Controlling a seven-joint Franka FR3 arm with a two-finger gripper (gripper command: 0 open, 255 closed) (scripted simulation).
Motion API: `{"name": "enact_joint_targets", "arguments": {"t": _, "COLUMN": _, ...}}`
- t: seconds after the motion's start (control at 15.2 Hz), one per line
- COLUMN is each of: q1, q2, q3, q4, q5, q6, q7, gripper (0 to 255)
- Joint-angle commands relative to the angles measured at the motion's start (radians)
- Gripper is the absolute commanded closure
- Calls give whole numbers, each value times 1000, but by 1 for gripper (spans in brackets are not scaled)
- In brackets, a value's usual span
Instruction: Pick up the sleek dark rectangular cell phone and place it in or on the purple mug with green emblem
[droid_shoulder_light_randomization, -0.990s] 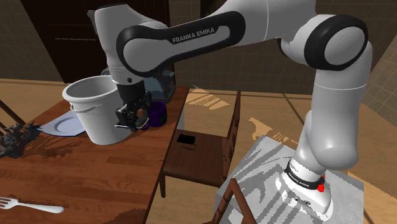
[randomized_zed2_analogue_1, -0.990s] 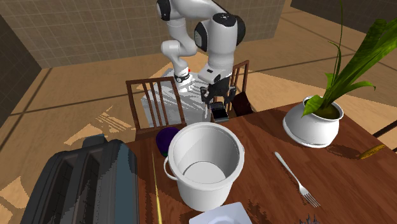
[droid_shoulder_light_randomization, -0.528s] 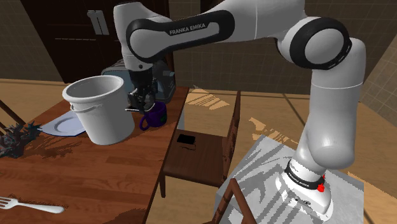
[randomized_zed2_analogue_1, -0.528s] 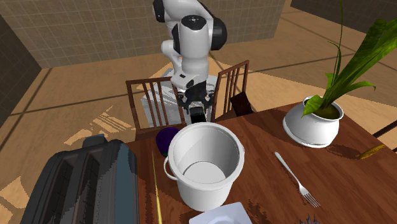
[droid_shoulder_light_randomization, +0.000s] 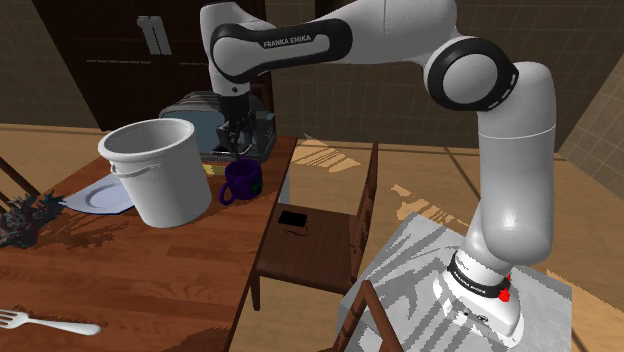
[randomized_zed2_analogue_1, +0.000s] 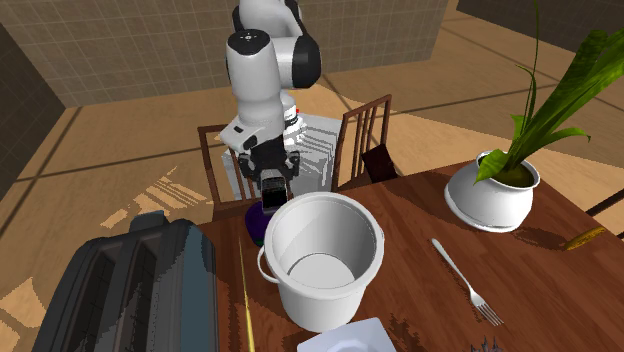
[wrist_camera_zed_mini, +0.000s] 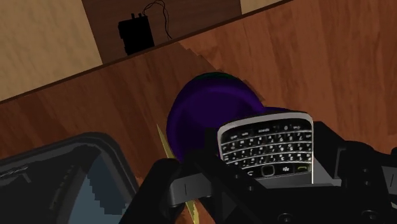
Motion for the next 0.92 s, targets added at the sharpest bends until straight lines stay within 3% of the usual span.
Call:
{"name": "enact_joint_targets", "arguments": {"t": 0.0, "q1": -8, "q2": 3, "q3": -3, "q4": -18, "q5": 0, "q6": 21, "q7": -11, "gripper": 255}}
{"name": "enact_joint_targets", "arguments": {"t": 0.86, "q1": -14, "q2": 16, "q3": -7, "q4": -168, "q5": -5, "q6": 184, "q7": -7, "gripper": 255}}
